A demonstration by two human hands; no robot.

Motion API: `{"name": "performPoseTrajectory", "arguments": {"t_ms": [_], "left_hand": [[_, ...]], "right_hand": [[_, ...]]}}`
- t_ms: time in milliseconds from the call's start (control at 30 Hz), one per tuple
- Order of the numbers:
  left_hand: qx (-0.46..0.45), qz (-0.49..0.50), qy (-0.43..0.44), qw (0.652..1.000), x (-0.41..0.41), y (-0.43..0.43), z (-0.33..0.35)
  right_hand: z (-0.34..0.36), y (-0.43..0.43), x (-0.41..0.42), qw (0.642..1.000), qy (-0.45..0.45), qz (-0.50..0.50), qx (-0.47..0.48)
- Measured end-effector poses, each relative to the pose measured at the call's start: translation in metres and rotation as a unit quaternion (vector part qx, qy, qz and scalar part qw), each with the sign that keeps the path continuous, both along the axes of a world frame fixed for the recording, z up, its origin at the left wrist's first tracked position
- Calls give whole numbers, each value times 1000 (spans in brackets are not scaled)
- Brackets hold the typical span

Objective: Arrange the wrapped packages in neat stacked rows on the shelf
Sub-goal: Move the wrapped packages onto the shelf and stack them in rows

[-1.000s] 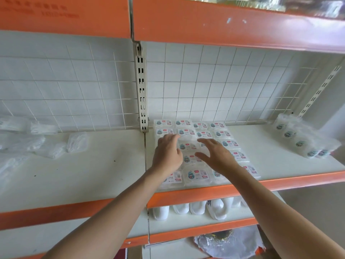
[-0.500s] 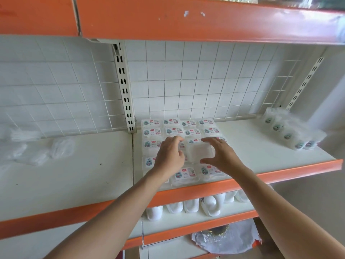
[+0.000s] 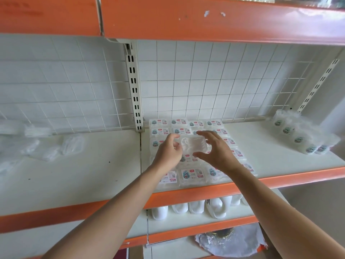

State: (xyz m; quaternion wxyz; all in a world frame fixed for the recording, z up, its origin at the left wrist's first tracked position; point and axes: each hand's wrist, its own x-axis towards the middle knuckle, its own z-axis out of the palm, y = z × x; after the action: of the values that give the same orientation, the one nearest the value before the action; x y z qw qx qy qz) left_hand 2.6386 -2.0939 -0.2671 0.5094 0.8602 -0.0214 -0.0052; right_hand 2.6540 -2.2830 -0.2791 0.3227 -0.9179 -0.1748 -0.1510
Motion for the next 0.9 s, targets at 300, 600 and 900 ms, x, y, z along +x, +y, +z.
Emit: {"name": "performPoseTrajectory", "arguments": {"t_ms": [300, 600, 900], "left_hand": [[-41, 12, -32, 999, -2, 17, 1], [-125, -10, -12, 992, -2, 22, 5], [-105, -29, -2, 994, -3, 17, 2]], "right_hand": [[3, 16, -1, 999, 12, 28, 44], [10, 24, -6, 993, 89, -29, 70], [20, 26, -5, 989, 88, -88, 80]]}}
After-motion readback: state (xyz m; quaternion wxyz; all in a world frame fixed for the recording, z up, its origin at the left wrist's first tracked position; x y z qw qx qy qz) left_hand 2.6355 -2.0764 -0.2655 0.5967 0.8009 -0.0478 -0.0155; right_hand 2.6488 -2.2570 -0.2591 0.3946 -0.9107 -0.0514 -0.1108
